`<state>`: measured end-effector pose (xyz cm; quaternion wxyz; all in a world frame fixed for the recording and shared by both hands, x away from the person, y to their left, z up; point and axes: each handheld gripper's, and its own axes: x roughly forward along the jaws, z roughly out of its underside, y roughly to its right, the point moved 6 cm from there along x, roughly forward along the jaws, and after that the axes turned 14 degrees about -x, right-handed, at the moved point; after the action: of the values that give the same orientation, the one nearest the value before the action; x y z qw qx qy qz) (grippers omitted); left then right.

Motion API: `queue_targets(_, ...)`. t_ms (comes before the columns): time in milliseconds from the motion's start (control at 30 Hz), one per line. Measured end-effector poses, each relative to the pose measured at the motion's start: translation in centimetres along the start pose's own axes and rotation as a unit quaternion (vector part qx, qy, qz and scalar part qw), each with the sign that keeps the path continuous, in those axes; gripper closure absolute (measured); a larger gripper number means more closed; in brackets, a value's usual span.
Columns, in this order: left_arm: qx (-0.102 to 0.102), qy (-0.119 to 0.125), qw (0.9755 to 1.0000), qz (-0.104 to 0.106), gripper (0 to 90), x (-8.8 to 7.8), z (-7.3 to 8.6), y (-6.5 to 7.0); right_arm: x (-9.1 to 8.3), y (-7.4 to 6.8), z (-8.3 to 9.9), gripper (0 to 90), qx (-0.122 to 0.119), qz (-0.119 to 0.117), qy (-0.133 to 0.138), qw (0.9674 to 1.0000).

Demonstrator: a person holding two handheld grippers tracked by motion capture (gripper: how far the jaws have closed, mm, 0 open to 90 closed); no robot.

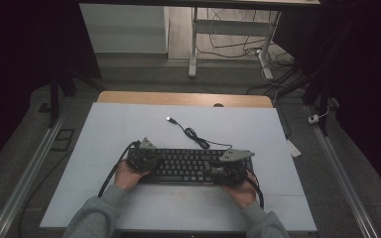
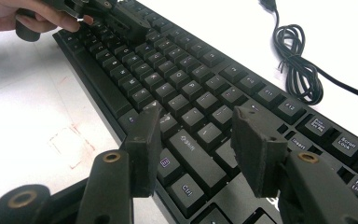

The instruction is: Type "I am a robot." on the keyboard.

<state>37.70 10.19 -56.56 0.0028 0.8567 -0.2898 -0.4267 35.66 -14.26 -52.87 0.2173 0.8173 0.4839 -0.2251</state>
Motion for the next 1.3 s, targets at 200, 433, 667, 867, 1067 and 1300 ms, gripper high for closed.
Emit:
queue_targets(200, 0.006, 0.019, 0.9998, 0.005, 88.6, -0.9, -0.2, 0.3, 0.0, 0.0, 0.0, 53.0, 0.001, 0.000, 0.002, 1.0000)
queue_targets(433, -0.005, 0.058, 0.9981, 0.023, 75.0, -4.1, 0.3, 0.4, 0.0, 0.2, 0.1, 53.0, 0.003, -0.001, -0.001, 1.0000)
queue_targets(667, -0.031, 0.070, 0.9968, 0.024, 45.2, -6.4, 1.9, 0.0, -0.1, 0.5, 0.2, 53.0, 0.007, 0.003, 0.002, 1.0000)
queue_targets(867, -0.041, 0.071, 0.9964, 0.022, 37.5, -8.0, 3.9, -0.7, -0.1, 0.8, 0.2, 53.0, 0.011, 0.000, 0.007, 0.9999)
queue_targets(1067, -0.049, 0.070, 0.9961, 0.021, 34.2, -8.9, 5.0, -1.5, -0.1, 0.8, 0.2, 53.0, 0.011, 0.001, 0.007, 0.9999)
queue_targets(1300, -0.054, 0.069, 0.9959, 0.020, 31.9, -9.2, 5.4, -2.1, -0.3, 0.8, 0.1, 53.3, 0.010, 0.000, 0.010, 0.9999)
